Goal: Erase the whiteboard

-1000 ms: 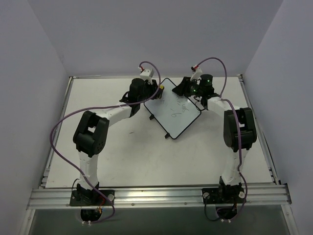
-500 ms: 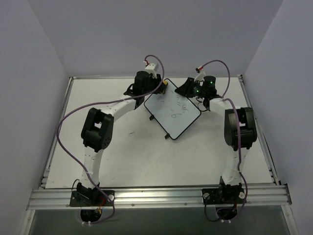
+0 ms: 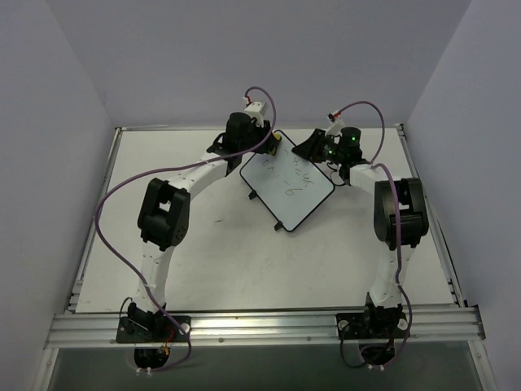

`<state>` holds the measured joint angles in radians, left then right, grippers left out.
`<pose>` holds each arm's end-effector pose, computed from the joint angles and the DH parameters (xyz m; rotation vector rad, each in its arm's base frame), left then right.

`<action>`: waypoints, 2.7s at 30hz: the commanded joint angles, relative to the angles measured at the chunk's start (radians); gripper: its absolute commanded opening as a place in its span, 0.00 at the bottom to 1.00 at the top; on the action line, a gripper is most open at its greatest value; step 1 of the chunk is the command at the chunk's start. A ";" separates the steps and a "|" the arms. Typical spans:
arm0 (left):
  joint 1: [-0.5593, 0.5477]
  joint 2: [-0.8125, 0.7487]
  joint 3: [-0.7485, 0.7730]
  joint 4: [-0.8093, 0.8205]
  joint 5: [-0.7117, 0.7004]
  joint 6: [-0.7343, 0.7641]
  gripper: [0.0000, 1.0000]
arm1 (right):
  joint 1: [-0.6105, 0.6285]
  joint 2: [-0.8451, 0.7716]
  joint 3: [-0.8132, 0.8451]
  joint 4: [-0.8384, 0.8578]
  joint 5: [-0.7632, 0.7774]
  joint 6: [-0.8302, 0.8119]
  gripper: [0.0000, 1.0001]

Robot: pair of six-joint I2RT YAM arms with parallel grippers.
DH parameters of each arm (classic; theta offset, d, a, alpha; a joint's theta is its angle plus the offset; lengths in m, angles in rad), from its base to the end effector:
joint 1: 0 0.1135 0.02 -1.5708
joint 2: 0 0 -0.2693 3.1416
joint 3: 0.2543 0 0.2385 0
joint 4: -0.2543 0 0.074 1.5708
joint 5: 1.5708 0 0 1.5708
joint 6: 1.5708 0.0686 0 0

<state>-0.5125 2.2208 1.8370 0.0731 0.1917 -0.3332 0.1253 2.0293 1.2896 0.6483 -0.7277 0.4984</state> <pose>0.4765 -0.2831 0.2539 0.3096 1.9225 -0.7516 0.4654 0.1046 0.2323 -0.2583 1.7338 1.0637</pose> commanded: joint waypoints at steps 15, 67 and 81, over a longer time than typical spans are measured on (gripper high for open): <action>-0.040 0.048 0.061 -0.042 -0.008 0.042 0.02 | -0.018 -0.035 -0.055 0.002 -0.036 0.019 0.41; -0.113 -0.044 -0.208 0.068 -0.023 -0.018 0.02 | 0.008 -0.073 -0.056 -0.015 -0.030 -0.021 0.00; -0.020 0.089 0.057 -0.064 0.012 -0.015 0.02 | 0.016 -0.077 -0.046 -0.049 -0.024 -0.044 0.00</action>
<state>-0.5282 2.2700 1.8252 0.0757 0.1928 -0.3534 0.1215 1.9877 1.2362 0.6769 -0.7334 0.5205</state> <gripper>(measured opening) 0.400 0.074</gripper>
